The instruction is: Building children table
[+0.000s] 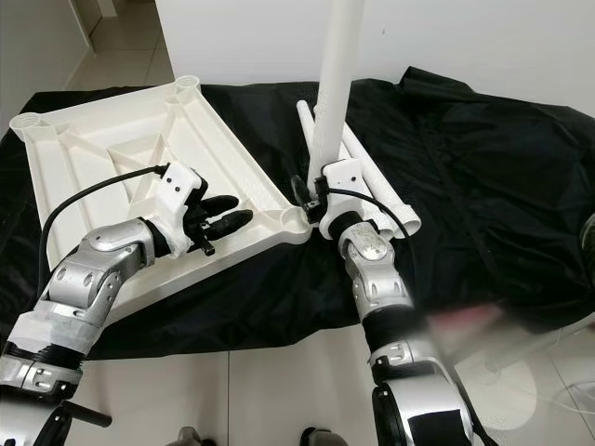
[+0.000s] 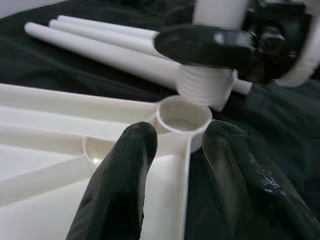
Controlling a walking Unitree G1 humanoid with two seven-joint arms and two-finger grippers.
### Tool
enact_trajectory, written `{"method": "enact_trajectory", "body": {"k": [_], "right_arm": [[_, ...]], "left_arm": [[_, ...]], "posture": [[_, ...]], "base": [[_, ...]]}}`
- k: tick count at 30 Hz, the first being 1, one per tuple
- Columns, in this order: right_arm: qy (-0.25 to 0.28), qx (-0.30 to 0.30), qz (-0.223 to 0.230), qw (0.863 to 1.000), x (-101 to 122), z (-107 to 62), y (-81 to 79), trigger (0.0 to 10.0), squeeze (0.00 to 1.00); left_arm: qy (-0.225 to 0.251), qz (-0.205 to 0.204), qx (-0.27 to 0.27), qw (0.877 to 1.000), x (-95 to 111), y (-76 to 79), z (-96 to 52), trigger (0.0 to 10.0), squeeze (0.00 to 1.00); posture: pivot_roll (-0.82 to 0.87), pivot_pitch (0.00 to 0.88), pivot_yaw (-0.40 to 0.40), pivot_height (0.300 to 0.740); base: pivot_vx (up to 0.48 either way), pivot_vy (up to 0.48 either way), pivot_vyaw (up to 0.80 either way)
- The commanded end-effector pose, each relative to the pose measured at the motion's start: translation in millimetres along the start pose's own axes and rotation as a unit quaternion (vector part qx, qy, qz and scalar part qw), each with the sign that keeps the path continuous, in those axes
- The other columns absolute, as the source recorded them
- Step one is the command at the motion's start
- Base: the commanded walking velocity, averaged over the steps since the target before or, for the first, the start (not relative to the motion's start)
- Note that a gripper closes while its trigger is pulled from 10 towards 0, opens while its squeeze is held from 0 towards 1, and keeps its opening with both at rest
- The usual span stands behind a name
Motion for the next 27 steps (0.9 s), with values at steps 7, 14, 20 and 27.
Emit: {"method": "enact_trajectory", "body": {"k": [7,14,20,27], "right_arm": [[-0.010,0.016,-0.008,1.000,-11.8,1.8,-8.6,10.0,0.00],[-0.005,0.029,0.017,0.999,-17.0,1.0,-16.5,10.0,0.00],[0.054,-0.017,0.074,0.996,4.3,-0.8,-2.5,10.0,0.00],[0.106,-0.081,0.079,0.988,26.4,-18.6,27.0,10.0,0.00]], "left_arm": [[-0.004,-0.001,0.008,1.000,-4.3,-0.4,-2.0,10.0,0.00],[-0.007,-0.006,0.008,1.000,-6.5,1.5,-2.0,10.0,0.00],[-0.035,-0.006,0.008,0.999,-18.3,3.9,2.6,10.0,0.00],[-0.089,-0.012,0.031,0.995,-45.2,-0.8,9.8,10.0,0.00]], "posture": [[-0.03,0.077,-0.012,0.740],[-0.03,0.085,-0.011,0.740],[-0.03,0.092,-0.016,0.740],[-0.04,0.098,-0.005,0.740]], "base": [[0.000,0.000,0.00],[0.000,0.000,0.00],[0.000,0.000,0.00],[0.000,0.000,0.00]]}}
Point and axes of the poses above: a point about 5 cm out from each wrist's last joint towards the gripper, its own z axis pointing out of the wrist towards the gripper, its own x axis along the axis of the wrist's last joint, y = z × x, the point moved 6 cm from there along z, pointing out of the wrist towards the gripper, and after that the axes turned 11 degrees about -z, right-handed, at the moved point
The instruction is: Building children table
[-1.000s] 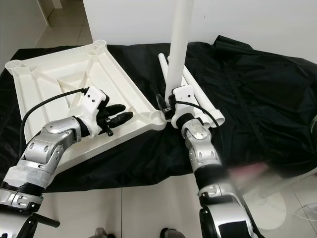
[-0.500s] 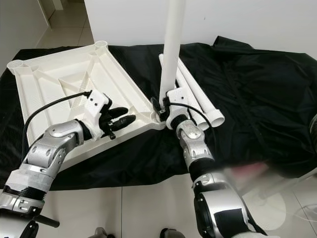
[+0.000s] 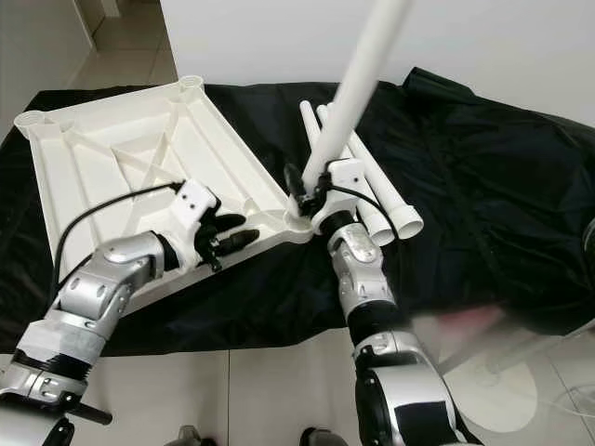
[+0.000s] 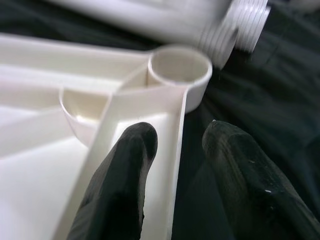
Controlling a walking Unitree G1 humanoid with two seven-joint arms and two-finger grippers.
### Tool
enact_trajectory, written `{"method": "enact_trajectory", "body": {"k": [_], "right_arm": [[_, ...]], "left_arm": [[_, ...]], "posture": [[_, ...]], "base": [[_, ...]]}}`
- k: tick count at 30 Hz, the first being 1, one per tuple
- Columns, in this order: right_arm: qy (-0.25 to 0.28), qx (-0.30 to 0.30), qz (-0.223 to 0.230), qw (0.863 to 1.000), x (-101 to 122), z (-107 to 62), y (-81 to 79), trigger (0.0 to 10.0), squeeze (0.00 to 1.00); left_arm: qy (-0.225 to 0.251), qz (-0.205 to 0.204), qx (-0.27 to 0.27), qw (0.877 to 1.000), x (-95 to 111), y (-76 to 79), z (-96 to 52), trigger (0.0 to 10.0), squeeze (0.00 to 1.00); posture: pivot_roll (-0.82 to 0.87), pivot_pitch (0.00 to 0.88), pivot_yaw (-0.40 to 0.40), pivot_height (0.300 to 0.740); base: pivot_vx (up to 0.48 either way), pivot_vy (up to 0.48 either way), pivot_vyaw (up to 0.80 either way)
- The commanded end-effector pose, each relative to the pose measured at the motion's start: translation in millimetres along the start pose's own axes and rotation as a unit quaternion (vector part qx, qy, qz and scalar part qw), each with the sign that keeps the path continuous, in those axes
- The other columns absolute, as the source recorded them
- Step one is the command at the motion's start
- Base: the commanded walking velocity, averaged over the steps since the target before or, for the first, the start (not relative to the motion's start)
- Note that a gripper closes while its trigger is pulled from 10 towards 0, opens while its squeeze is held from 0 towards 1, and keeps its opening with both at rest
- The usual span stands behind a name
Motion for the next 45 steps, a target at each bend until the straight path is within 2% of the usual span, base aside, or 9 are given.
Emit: {"method": "enact_trajectory", "body": {"k": [1,6,12,23,24,25,32,39,45], "right_arm": [[0.018,-0.020,0.001,1.000,10.4,-3.9,11.4,10.0,0.00],[0.031,-0.031,-0.009,0.999,21.0,-9.0,19.7,10.0,0.00],[0.031,-0.049,-0.027,0.998,29.5,-19.0,32.4,10.0,0.00],[0.010,-0.062,-0.038,0.997,26.2,-24.7,38.7,10.0,0.00],[0.008,-0.062,-0.038,0.997,26.0,-24.7,38.6,10.0,0.00],[0.004,-0.062,-0.040,0.997,25.7,-24.7,38.5,10.0,0.00],[-0.008,-0.060,-0.047,0.997,23.1,-24.8,38.7,10.0,0.00],[-0.012,-0.059,-0.049,0.997,22.6,-24.2,38.6,10.0,0.00],[-0.022,-0.052,-0.052,0.997,17.7,-23.4,36.3,10.0,0.00]], "left_arm": [[-0.024,-0.009,0.043,0.999,-13.0,-11.1,3.5,10.0,0.00],[-0.043,-0.017,0.070,0.996,-20.4,-21.2,5.9,10.0,0.00],[-0.074,0.010,0.129,0.989,-28.6,-41.6,7.9,10.0,0.00],[-0.079,0.028,0.125,0.989,-28.6,-42.5,11.5,10.0,0.00],[-0.082,0.027,0.116,0.989,-30.4,-40.1,11.5,5.9,0.00],[-0.083,0.032,0.103,0.991,-31.2,-37.0,11.1,0.0,0.00],[-0.082,0.074,0.020,0.994,-28.1,-16.3,1.5,0.0,0.00],[-0.087,0.075,-0.003,0.993,-27.2,-11.8,-6.7,0.0,0.00],[-0.101,0.076,-0.078,0.989,-28.9,12.7,-25.2,0.0,0.00]], "posture": [[-0.04,0.099,-0.004,0.740],[-0.06,0.101,0.007,0.740],[-0.07,0.104,0.020,0.740],[-0.07,0.101,0.025,0.740],[-0.07,0.100,0.025,0.740],[-0.07,0.099,0.025,0.740],[-0.07,0.098,0.022,0.740],[-0.07,0.095,0.019,0.740],[-0.06,0.095,0.018,0.740]], "base": [[0.000,0.000,0.00],[0.000,0.000,0.00],[0.000,0.000,0.00],[0.000,0.000,0.00],[0.000,0.000,0.00],[0.000,0.000,0.00],[0.000,0.000,0.00],[0.000,0.000,0.00],[0.000,0.000,0.00]]}}
Point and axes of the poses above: a point about 5 cm out from each wrist's last joint towards the gripper, its own z axis pointing out of the wrist towards the gripper, its own x axis along the axis of the wrist's last joint, y = z × x, the point moved 6 cm from there along z, pointing out of the wrist towards the gripper, and after that the axes turned 11 degrees about -z, right-handed, at the moved point
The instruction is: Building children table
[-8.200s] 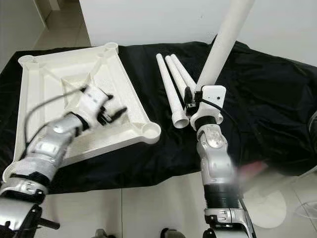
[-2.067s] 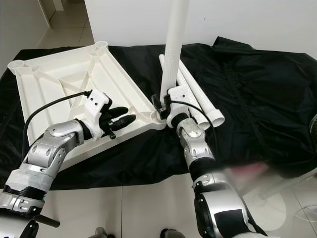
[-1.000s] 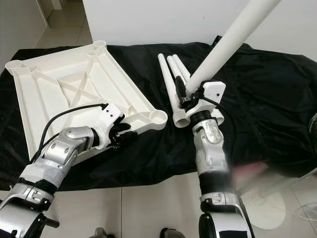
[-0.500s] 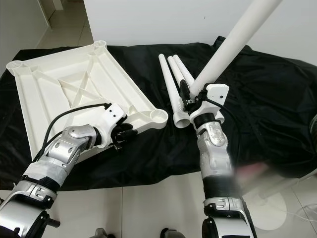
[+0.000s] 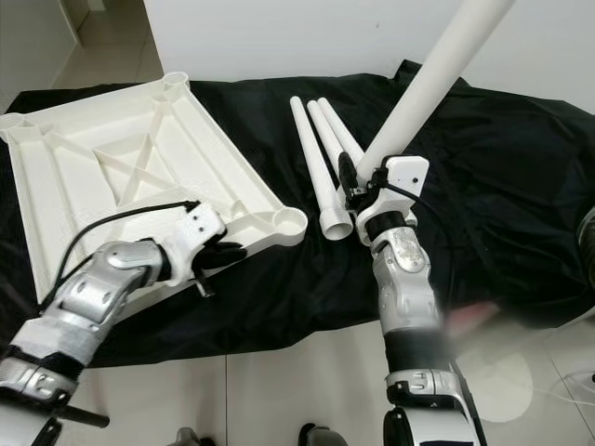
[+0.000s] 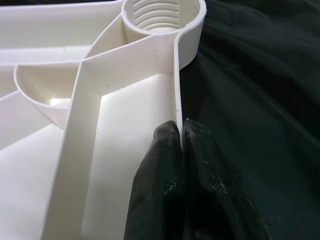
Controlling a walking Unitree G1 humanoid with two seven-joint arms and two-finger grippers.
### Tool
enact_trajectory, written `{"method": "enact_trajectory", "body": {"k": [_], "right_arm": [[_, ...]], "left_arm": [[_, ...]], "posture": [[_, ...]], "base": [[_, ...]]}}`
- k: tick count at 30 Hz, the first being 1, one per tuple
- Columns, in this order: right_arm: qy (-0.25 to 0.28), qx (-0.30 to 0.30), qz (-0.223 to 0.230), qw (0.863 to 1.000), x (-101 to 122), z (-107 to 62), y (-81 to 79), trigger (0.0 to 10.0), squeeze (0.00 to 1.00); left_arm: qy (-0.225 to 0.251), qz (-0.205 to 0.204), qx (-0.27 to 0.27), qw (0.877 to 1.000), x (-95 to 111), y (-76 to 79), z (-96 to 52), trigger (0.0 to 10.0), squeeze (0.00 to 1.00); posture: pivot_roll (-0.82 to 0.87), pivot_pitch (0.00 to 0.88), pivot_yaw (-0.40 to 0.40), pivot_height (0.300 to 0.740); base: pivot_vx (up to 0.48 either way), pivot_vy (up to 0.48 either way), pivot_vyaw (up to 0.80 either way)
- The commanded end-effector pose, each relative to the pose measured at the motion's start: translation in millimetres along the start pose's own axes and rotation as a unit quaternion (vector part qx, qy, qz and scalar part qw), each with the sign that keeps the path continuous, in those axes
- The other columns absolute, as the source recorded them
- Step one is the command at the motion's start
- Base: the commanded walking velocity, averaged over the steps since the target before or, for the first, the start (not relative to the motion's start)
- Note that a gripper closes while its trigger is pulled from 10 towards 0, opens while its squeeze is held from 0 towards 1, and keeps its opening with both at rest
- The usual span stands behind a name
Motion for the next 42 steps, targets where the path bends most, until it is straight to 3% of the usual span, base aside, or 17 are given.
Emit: {"method": "enact_trajectory", "body": {"k": [1,8,15,16,17,18,21,22,27,28,29,33,39,42], "right_arm": [[-0.008,0.007,-0.001,1.000,-2.9,0.3,-4.2,10.0,0.00],[-0.013,0.008,-0.003,1.000,-5.1,-0.5,-3.7,10.0,0.00],[-0.015,0.012,-0.005,1.000,-6.0,0.5,-5.2,10.0,0.00],[-0.016,0.014,-0.006,1.000,-6.2,1.1,-5.6,10.0,0.00],[-0.016,0.015,-0.006,1.000,-6.6,1.7,-5.9,10.0,0.00],[-0.017,0.016,-0.007,1.000,-7.1,2.2,-6.1,10.0,0.00],[-0.018,0.016,-0.008,1.000,-7.4,2.5,-6.2,10.0,0.00],[-0.020,0.018,-0.010,1.000,-8.5,2.8,-6.7,10.0,0.00],[-0.023,0.019,-0.011,0.999,-9.8,3.2,-7.2,10.0,0.00],[-0.024,0.020,-0.012,0.999,-10.5,3.5,-7.7,10.0,0.00],[-0.025,0.023,-0.012,0.999,-10.6,4.4,-9.6,10.0,0.00],[-0.027,0.038,-0.016,0.999,-10.8,7.7,-19.8,10.0,0.00],[-0.029,0.055,-0.021,0.998,-11.9,9.2,-31.3,10.0,0.00],[-0.030,0.097,-0.015,0.995,-15.0,8.8,-58.0,10.0,0.00]], "left_arm": [[-0.013,-0.001,-0.050,0.999,-3.4,16.7,-3.8,0.0,0.00],[-0.034,0.005,-0.071,0.997,-12.6,25.0,-15.8,0.0,0.00],[-0.011,-0.002,-0.063,0.998,-2.6,23.6,-14.8,0.0,0.00],[0.002,-0.012,-0.052,0.999,2.8,20.8,-12.8,7.0,0.00],[0.022,-0.032,-0.033,0.999,9.6,13.9,-9.9,10.0,0.00],[0.039,-0.051,-0.019,0.998,15.3,7.8,-7.8,10.0,0.70],[0.053,-0.064,-0.009,0.997,19.9,3.3,-6.7,10.0,0.70],[0.097,-0.102,-0.003,0.990,35.9,-2.5,-8.8,10.0,1.00],[0.131,-0.124,0.010,0.984,49.0,-9.8,-11.9,10.0,1.00],[0.149,-0.138,0.020,0.979,55.7,-15.4,-13.7,10.0,0.73],[0.166,-0.147,0.027,0.975,62.3,-20.7,-17.2,10.0,0.00],[0.176,-0.141,0.059,0.973,64.0,-32.3,-22.7,10.0,0.00],[0.177,-0.136,0.078,0.972,61.0,-35.9,-23.2,10.0,0.00],[0.190,-0.125,0.090,0.970,60.2,-32.4,-22.9,10.0,0.00]], "posture": [[-0.06,0.094,0.018,0.740],[-0.06,0.094,0.017,0.740],[-0.06,0.093,0.013,0.740],[-0.06,0.092,0.012,0.740],[-0.06,0.092,0.011,0.740],[-0.05,0.091,0.010,0.740],[-0.05,0.091,0.010,0.740],[-0.05,0.091,0.010,0.740],[-0.06,0.090,0.007,0.740],[-0.05,0.089,0.006,0.740],[-0.05,0.090,0.004,0.740],[-0.05,0.088,0.000,0.740],[-0.05,0.088,-0.003,0.740],[-0.04,0.081,-0.014,0.740]], "base": [[0.000,0.000,0.00],[0.000,0.000,0.00],[0.000,0.000,0.00],[0.000,0.000,0.00],[0.000,0.000,0.00],[0.000,0.000,0.00],[0.000,0.000,0.00],[0.000,0.000,0.00],[0.000,0.000,0.00],[0.000,0.000,0.00],[0.000,0.000,0.00],[0.000,0.000,0.00],[0.000,0.000,0.00],[0.000,0.000,0.00]]}}
Point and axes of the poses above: a point about 5 cm out from each wrist's last joint towards the gripper, its own z axis pointing out of the wrist towards the gripper, its own x axis along the axis of the wrist's last joint, y = z × x, the point moved 6 cm from there along z, pointing out of the wrist towards the gripper, and after that the axes turned 11 degrees about -z, right-handed, at the moved point
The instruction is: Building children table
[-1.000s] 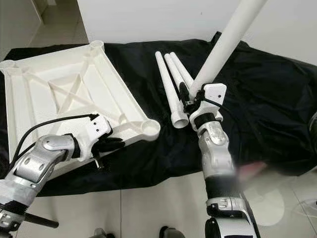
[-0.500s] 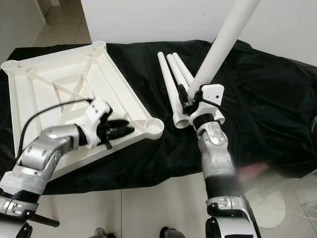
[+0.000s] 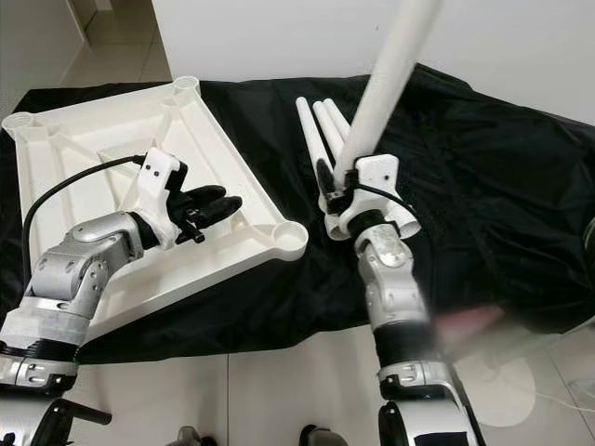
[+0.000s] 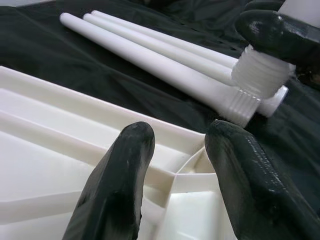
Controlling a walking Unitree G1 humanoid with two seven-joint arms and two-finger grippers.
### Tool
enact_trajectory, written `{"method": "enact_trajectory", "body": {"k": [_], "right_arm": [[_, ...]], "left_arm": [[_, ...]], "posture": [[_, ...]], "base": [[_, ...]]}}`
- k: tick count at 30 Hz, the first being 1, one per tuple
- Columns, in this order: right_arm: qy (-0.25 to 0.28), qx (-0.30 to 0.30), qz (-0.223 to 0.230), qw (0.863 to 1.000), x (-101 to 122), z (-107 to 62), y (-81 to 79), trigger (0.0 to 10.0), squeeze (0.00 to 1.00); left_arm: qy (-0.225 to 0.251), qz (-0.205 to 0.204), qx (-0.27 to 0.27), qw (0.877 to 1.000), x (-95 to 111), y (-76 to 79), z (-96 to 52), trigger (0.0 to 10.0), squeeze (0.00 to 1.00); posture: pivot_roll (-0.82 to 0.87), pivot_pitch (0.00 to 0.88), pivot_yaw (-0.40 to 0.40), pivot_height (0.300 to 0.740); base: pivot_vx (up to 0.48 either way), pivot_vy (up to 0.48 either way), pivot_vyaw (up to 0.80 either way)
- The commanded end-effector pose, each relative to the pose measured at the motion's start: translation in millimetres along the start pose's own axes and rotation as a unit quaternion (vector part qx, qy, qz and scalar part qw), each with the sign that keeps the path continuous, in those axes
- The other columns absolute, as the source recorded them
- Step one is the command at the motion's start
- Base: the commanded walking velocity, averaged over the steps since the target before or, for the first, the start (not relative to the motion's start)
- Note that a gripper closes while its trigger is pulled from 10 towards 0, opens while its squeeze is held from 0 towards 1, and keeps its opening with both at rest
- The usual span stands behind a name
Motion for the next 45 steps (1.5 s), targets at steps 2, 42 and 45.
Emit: {"method": "enact_trajectory", "body": {"k": [2,42,45], "right_arm": [[-0.002,0.046,-0.003,0.999,-2.5,3.1,-24.1,10.0,0.00],[-0.087,0.113,-0.013,0.990,-63.1,-25.1,-44.9,10.0,0.00],[-0.082,0.130,-0.021,0.988,-64.0,-28.3,-49.0,10.0,0.00]], "left_arm": [[0.003,0.011,0.010,1.000,-5.9,0.8,-2.5,10.0,0.00],[-0.032,0.041,-0.018,0.999,-36.2,17.8,-22.8,10.0,0.00],[-0.031,0.041,-0.019,0.998,-35.9,18.1,-21.8,10.0,0.00]], "posture": [[-0.04,0.078,-0.021,0.740],[-0.03,0.094,-0.029,0.740],[-0.03,0.093,-0.027,0.740]], "base": [[0.000,0.000,0.00],[0.000,0.000,0.00],[0.000,0.000,0.00]]}}
Point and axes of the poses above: a point about 5 cm out from each wrist's last joint towards the gripper, its own z axis pointing out of the wrist towards the gripper, its own x axis along the axis of the wrist's last joint, y = z × x, the point moved 6 cm from there along z, pointing out of the wrist towards the gripper, and after that the axes turned 11 degrees about -z, right-handed, at the moved point
